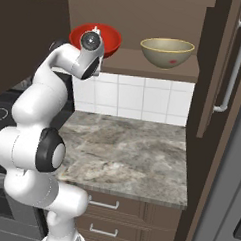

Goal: Open the cabinet. Pick the bowls from the counter and place them in the cabinet. Then close the cabinet.

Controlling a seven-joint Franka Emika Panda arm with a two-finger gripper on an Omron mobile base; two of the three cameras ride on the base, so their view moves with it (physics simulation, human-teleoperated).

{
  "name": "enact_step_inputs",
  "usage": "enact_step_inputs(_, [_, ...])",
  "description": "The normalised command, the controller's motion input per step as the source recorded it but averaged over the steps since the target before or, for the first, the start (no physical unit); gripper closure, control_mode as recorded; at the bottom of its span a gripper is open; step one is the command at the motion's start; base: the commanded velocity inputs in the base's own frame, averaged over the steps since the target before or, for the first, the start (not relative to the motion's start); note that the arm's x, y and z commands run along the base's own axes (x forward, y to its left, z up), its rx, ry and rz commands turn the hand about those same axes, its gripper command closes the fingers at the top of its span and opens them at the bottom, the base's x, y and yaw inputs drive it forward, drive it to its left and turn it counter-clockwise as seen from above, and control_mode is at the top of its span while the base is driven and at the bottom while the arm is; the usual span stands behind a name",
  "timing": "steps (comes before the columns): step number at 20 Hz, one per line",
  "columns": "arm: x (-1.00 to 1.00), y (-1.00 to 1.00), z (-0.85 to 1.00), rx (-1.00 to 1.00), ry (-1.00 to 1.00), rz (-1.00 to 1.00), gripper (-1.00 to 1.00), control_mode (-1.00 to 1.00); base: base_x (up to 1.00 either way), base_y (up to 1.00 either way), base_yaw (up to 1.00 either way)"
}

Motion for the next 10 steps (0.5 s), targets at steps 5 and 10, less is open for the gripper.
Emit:
enact_step_inputs(5, [0.42, 0.09, -0.31, -0.01, 0.00, 0.00, 1.00, -1.00, 0.00, 0.00, 0.00])
enact_step_inputs(10, [0.37, 0.26, -0.45, -0.01, 0.00, 0.00, -1.00, -1.00, 0.00, 0.00, 0.00])
